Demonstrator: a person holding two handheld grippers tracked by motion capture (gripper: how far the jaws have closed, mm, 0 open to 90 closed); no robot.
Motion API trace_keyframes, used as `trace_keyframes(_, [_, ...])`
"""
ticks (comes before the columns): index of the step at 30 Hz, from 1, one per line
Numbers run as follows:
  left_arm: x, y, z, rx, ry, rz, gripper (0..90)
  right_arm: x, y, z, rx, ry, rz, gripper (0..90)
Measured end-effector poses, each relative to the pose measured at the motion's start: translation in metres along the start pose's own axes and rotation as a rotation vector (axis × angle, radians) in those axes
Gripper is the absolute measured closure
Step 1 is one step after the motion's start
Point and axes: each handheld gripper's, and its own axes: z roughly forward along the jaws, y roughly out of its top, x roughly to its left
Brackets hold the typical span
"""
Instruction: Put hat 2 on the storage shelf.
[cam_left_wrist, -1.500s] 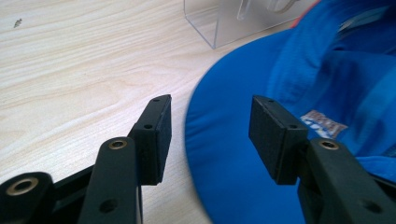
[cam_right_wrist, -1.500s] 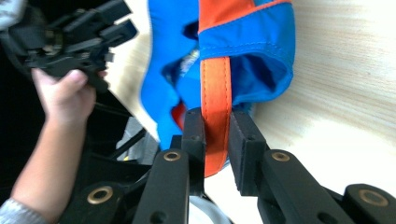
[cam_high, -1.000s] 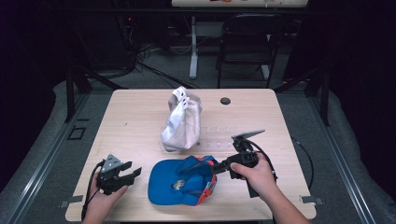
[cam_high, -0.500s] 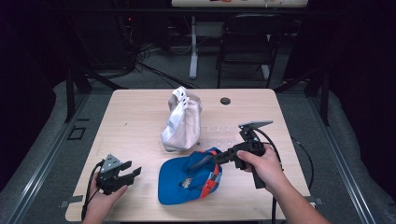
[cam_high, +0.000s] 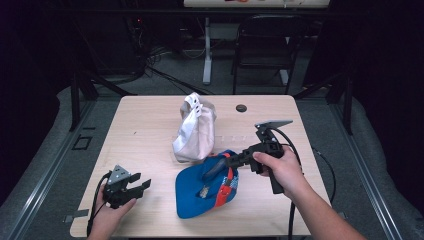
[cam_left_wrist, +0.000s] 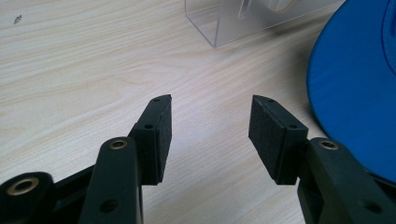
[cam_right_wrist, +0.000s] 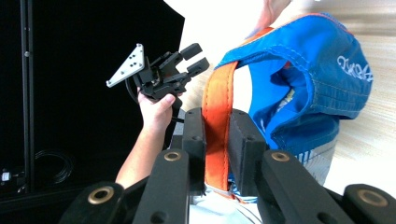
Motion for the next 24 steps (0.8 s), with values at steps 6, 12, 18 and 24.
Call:
trace_keyframes(6, [-0.001,0.000,0.000,0.003,0.005,0.000,49.8,0.004,0.002,-0.006,0.001,0.015,-0.006,78.2])
trace_keyframes(12, [-0.001,0.000,0.000,0.002,0.007,0.003,49.7,0.009,0.003,-0.013,-0.008,0.050,0.000,78.2])
trace_keyframes(18, [0.000,0.000,0.000,-0.003,0.007,0.003,49.7,0.021,0.005,-0.028,-0.036,0.078,0.008,78.2])
trace_keyframes(24, [-0.001,0.000,-0.001,0.001,0.008,0.004,49.6,0.031,0.006,-0.044,-0.053,0.052,-0.001,78.2])
